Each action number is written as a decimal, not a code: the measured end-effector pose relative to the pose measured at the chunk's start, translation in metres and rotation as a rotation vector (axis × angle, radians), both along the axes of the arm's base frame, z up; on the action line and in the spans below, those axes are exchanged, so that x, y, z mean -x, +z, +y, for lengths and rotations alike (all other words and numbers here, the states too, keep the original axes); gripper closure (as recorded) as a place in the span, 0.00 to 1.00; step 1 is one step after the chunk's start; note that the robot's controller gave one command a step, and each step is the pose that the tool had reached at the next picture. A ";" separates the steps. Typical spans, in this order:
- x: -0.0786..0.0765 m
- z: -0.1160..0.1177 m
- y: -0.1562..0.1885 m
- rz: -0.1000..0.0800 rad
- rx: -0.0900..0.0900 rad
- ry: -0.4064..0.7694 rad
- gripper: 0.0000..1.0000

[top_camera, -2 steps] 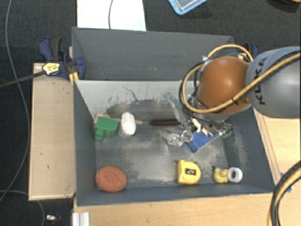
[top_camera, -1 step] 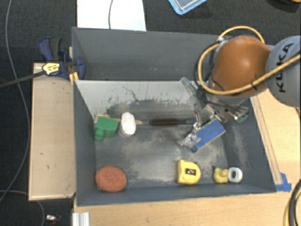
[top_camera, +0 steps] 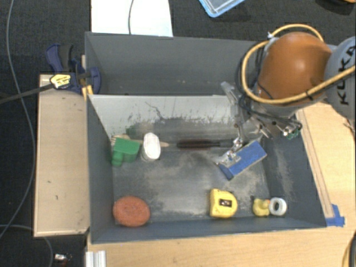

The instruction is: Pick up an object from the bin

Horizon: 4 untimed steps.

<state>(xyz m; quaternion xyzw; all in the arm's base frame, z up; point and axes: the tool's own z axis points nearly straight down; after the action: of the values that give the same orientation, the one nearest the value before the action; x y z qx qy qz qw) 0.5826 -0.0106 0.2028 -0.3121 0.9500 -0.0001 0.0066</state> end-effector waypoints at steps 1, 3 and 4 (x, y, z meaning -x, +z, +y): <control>0.016 0.011 -0.065 -0.006 0.001 0.083 0.00; -0.004 -0.015 -0.047 -0.007 -0.004 -0.005 0.00; -0.007 -0.049 -0.029 -0.012 -0.007 -0.159 0.00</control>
Offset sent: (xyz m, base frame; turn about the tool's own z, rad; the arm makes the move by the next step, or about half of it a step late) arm 0.0064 -0.0175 -0.1082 -0.0968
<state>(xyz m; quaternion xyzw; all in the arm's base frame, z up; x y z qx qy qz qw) 0.5899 -0.0599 0.1739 -0.2355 0.9718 0.0006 0.0134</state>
